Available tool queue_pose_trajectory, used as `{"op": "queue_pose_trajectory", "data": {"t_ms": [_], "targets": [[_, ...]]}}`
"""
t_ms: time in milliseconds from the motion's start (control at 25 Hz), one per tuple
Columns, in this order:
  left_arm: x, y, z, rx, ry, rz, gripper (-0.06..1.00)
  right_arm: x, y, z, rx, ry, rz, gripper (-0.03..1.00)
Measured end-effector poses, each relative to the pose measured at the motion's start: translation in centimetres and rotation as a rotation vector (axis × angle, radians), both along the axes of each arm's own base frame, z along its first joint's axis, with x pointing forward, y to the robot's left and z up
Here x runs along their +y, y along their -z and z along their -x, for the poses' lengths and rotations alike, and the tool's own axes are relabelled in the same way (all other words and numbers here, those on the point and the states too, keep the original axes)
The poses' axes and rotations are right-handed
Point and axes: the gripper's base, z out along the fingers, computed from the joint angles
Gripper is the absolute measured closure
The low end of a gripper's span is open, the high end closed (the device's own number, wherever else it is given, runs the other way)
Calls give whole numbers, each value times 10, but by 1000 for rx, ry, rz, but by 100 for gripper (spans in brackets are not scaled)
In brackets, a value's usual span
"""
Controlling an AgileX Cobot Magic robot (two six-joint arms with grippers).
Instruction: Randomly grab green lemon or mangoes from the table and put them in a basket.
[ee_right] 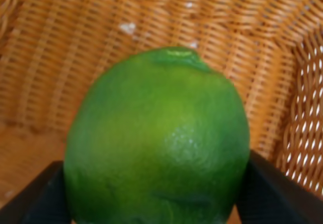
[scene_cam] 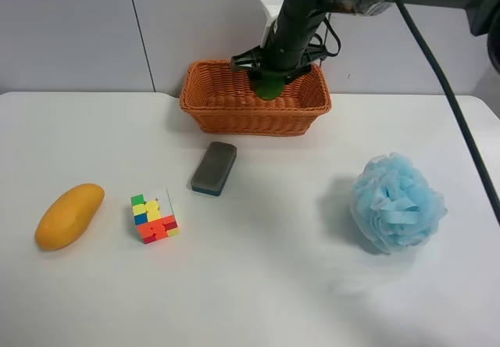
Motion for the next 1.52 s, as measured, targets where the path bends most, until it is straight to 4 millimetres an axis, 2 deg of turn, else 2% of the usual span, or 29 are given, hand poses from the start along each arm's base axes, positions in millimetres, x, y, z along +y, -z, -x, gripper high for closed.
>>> {"op": "queue_pose_trajectory", "data": {"t_ms": [360, 600, 640, 720, 760, 840, 1000, 1160, 1360, 1520], "targets": [[0, 0, 0, 0, 0, 0, -5, -5, 25, -15, -32, 3, 8, 32], [0, 0, 0, 0, 0, 0, -5, -5, 30, -19, -59, -7, 15, 32], [0, 0, 0, 0, 0, 0, -5, -5, 31, -19, -62, -9, 17, 29], [0, 0, 0, 0, 0, 0, -5, -5, 30, -20, -74, -15, 26, 12], [0, 0, 0, 0, 0, 0, -5, -6, 30, -20, -78, -18, 32, 7], [0, 0, 0, 0, 0, 0, -5, -6, 30, -21, -83, -21, 40, 1], [0, 0, 0, 0, 0, 0, -5, -6, 28, -20, -80, -18, 32, -2], [0, 0, 0, 0, 0, 0, -5, -8, 9, -14, -80, -12, 28, -2], [0, 0, 0, 0, 0, 0, -5, -18, -37, 5, -52, 0, 33, -2], [0, 0, 0, 0, 0, 0, -5, -27, -77, 29, -10, -31, 48, -2]]}}
